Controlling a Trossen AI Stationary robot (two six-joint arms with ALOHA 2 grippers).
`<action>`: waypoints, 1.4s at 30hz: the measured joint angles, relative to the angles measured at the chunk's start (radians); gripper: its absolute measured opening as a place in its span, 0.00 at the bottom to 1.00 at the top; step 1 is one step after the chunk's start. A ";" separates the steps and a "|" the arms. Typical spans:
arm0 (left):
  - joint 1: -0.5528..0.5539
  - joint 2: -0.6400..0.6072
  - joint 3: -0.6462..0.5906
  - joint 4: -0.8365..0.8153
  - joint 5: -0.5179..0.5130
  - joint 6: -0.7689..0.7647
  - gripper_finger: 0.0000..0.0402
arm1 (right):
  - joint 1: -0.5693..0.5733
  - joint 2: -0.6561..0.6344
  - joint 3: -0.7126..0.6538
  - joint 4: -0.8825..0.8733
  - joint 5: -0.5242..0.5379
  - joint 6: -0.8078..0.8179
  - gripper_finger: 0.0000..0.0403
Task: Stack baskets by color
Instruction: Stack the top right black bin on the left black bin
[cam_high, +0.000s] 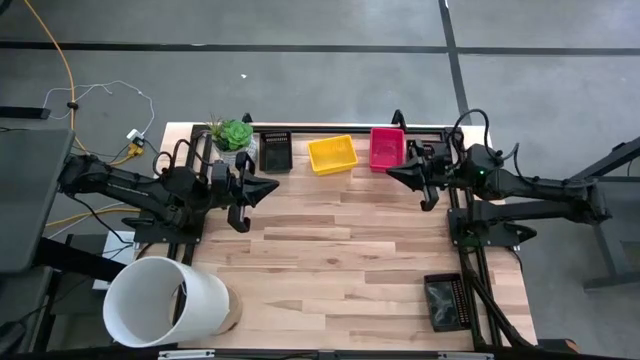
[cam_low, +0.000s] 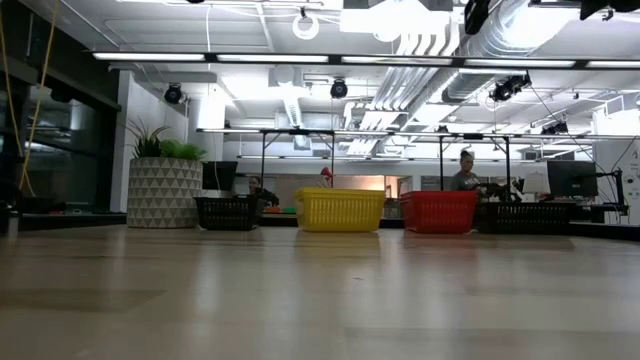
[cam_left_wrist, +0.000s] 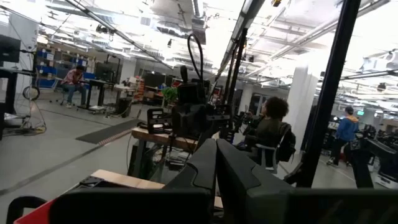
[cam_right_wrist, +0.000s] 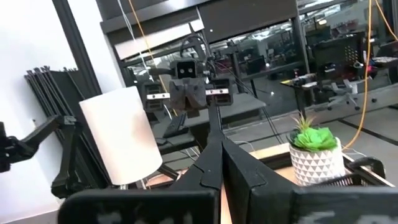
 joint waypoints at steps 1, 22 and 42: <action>0.000 0.000 0.000 0.000 0.005 0.000 0.00 | 0.000 0.000 0.000 0.007 0.000 0.000 0.00; 0.000 0.015 0.001 0.000 0.005 -0.001 0.00 | 0.000 -0.001 0.000 0.060 0.000 0.026 0.00; 0.294 0.329 0.396 -1.086 -0.062 0.138 0.41 | -0.001 -0.001 0.000 0.041 0.031 0.026 0.00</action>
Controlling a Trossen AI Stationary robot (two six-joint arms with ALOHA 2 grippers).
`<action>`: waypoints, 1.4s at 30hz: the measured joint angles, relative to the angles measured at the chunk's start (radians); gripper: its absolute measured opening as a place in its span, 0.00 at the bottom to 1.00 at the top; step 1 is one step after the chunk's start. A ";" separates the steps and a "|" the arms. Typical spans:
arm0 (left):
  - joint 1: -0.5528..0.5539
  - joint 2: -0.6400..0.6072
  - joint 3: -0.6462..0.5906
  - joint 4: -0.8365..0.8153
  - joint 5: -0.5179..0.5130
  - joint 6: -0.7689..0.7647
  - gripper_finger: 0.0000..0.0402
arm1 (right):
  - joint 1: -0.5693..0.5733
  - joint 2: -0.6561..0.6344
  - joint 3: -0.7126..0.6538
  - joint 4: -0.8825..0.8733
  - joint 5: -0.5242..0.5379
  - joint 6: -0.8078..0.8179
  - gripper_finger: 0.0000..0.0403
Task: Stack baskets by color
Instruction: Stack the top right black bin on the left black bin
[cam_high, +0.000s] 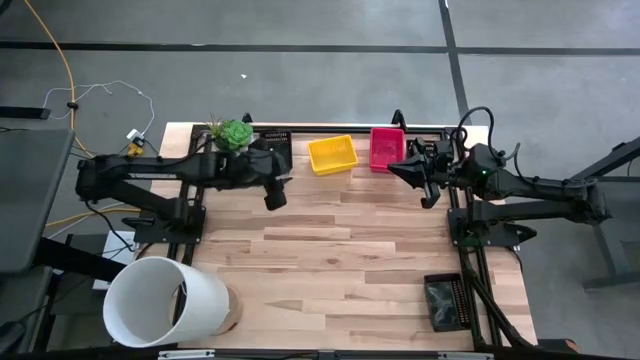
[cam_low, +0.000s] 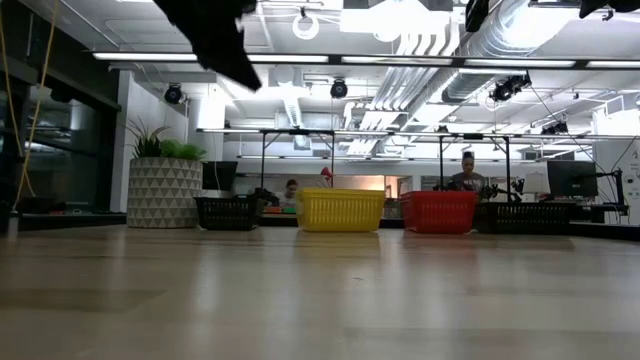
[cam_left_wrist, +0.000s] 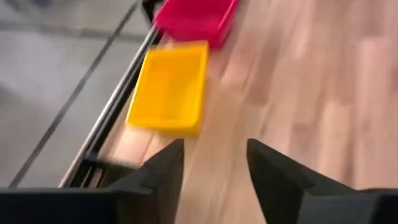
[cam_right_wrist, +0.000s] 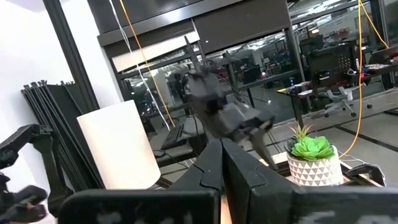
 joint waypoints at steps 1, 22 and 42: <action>0.016 0.015 0.000 -0.016 0.000 -0.010 0.44 | 0.000 0.000 0.000 0.000 0.000 0.000 0.00; 0.051 -0.174 -0.056 0.584 0.281 -0.141 0.51 | -0.103 0.093 0.232 -0.849 0.511 0.246 0.00; -0.088 -0.311 -0.314 0.984 0.372 -0.284 0.42 | -0.474 0.572 0.359 -1.442 0.395 -0.246 0.19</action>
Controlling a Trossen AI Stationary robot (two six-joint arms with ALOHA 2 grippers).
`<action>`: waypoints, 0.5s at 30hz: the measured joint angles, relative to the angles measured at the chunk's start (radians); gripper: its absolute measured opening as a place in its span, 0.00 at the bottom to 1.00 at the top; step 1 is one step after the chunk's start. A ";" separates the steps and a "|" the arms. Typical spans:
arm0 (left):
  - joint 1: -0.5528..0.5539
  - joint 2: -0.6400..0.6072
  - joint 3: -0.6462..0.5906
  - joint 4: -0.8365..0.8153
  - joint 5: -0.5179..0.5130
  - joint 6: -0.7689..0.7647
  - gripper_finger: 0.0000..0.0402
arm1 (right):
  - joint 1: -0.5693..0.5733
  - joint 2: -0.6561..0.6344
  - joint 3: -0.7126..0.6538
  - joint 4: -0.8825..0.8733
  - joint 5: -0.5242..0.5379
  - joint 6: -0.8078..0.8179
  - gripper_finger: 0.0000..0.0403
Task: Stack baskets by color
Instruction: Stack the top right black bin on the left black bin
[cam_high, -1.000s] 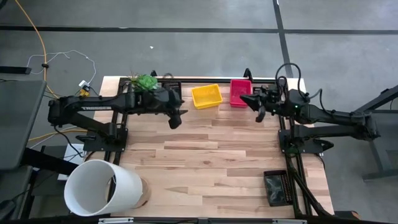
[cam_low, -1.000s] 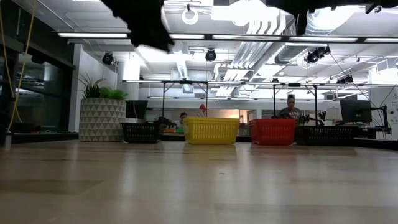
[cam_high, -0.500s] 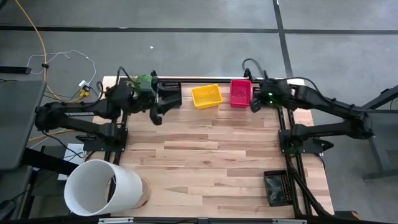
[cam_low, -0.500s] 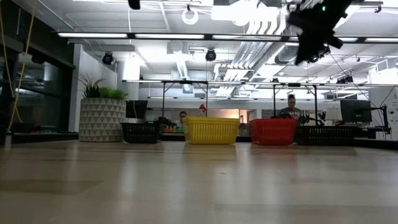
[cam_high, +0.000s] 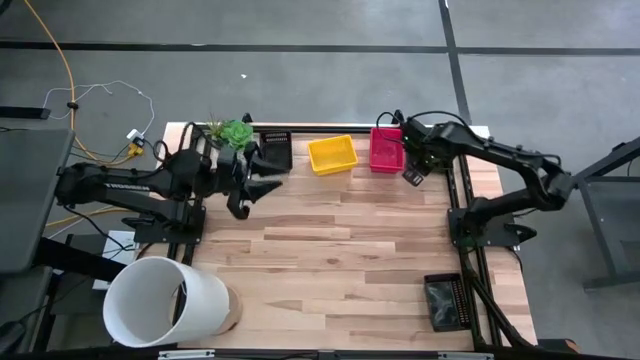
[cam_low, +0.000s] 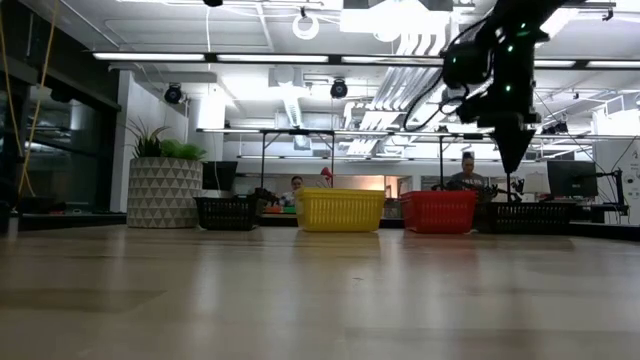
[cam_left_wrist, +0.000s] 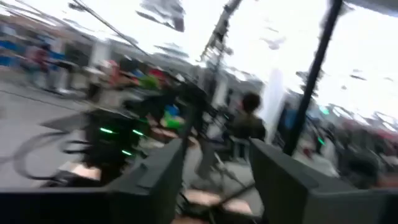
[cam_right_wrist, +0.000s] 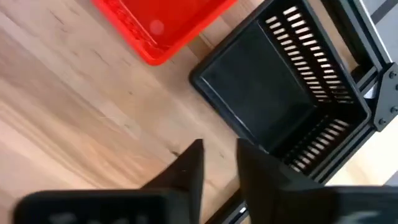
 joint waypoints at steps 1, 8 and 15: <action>-0.008 0.000 0.000 -0.017 0.014 0.004 0.38 | -0.011 0.016 0.000 0.006 -0.007 -0.022 0.23; -0.070 0.000 0.000 -0.133 0.008 0.016 0.03 | -0.066 0.127 -0.001 0.014 -0.053 -0.230 0.52; -0.099 0.000 0.000 -0.138 -0.054 0.014 0.01 | -0.119 0.272 -0.002 0.015 -0.057 -0.288 0.58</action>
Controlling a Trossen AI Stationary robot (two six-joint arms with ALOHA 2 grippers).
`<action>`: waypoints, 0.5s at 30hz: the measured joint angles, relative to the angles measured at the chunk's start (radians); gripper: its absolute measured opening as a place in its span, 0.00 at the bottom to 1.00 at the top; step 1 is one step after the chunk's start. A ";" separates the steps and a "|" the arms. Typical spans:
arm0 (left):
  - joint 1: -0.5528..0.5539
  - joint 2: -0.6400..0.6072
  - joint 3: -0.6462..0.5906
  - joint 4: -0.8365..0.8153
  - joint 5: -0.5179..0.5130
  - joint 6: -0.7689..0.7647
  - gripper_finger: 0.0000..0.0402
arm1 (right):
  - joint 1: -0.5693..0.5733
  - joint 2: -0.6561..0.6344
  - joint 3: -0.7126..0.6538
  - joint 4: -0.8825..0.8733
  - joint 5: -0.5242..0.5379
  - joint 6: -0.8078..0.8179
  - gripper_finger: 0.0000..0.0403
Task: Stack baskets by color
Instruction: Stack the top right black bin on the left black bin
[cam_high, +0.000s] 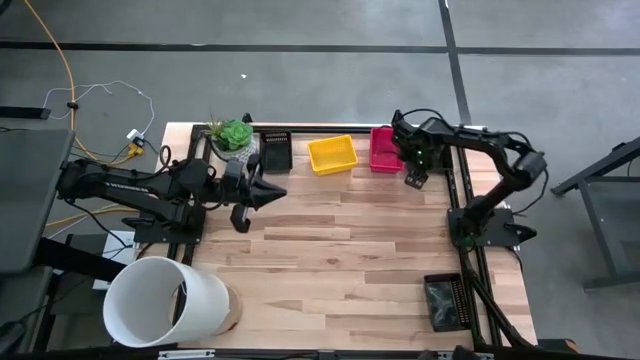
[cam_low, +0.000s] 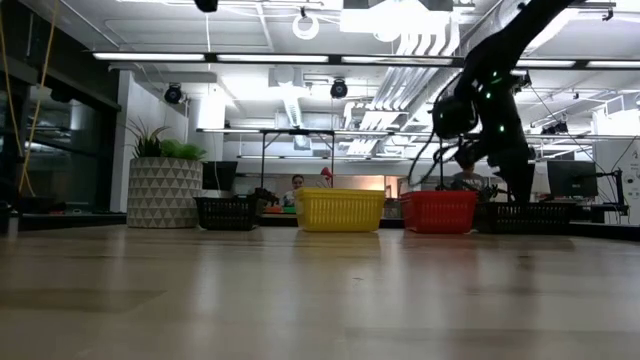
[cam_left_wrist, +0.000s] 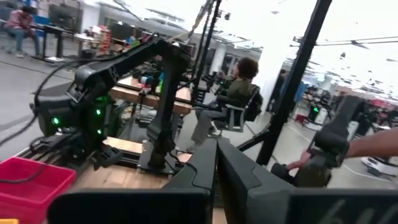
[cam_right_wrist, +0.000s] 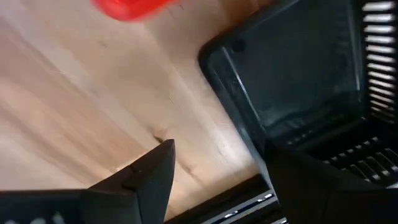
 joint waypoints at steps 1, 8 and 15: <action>-0.003 0.000 0.000 0.000 -0.009 0.000 0.00 | -0.007 0.019 0.000 0.001 0.014 -0.006 0.57; -0.005 0.000 0.000 0.000 -0.043 -0.001 0.00 | -0.049 0.074 0.000 0.037 0.079 -0.008 0.39; -0.004 0.000 0.000 0.000 -0.067 0.000 0.00 | -0.063 0.031 0.000 0.008 0.061 -0.020 0.04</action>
